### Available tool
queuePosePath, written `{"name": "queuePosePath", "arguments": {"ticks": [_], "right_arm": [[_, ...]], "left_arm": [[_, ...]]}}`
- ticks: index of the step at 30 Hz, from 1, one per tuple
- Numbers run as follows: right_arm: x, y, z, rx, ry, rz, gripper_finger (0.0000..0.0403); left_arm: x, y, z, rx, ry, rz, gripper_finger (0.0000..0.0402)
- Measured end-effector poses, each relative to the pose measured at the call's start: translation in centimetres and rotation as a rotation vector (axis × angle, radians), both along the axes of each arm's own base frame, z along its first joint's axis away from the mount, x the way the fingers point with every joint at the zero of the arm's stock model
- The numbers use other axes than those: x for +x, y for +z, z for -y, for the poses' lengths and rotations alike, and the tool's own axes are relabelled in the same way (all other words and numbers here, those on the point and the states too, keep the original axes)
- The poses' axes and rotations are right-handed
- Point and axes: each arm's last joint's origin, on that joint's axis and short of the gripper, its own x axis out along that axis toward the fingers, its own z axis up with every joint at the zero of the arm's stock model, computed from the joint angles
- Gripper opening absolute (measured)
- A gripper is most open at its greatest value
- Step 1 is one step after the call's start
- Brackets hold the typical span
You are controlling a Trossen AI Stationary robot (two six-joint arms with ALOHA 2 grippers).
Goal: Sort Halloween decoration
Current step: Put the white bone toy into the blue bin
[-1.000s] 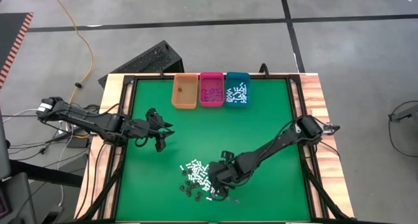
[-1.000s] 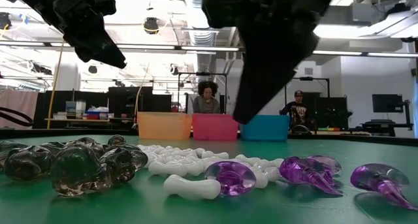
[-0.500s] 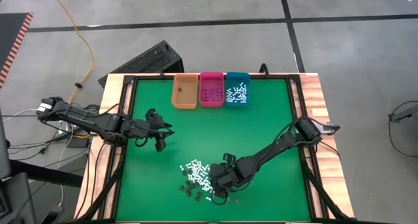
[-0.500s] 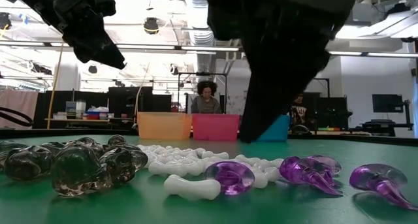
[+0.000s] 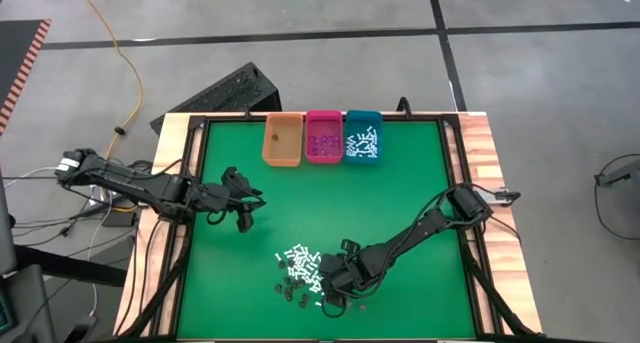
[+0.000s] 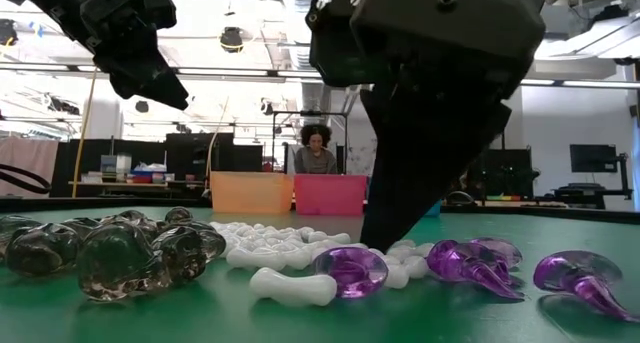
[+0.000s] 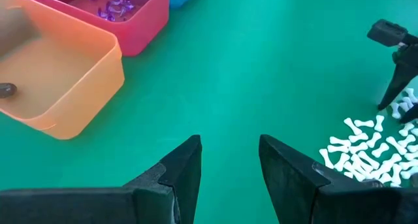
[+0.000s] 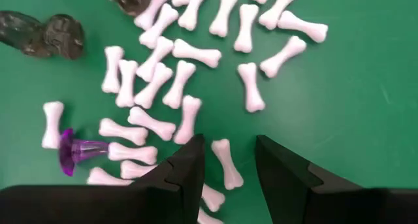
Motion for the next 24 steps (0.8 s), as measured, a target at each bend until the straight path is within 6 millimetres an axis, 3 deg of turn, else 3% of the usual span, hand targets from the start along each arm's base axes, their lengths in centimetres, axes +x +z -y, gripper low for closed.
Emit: {"name": "queuePosePath", "arguments": {"ticks": [6, 15, 20, 24], "right_arm": [[-0.2, 0.1, 0.1, 0.005, -0.043, -0.01, 0.0142], [-0.6, -0.1, 0.2, -0.001, -0.072, -0.046, 0.0018], [-0.4, 0.7, 0.3, -0.065, -0.059, -0.064, 0.0023], [-0.7, 3.0, 1.9, -0.144, 0.002, -0.081, 0.0017]], "left_arm": [[0.0, 0.0, 0.0, 0.001, 0.001, -0.001, 0.0144], [0.0, 0.0, 0.0, 0.006, 0.003, -0.002, 0.0144], [0.0, 0.0, 0.0, 0.006, 0.003, -0.003, 0.0144], [0.0, 0.0, 0.0, 0.007, 0.003, -0.002, 0.0144]]}}
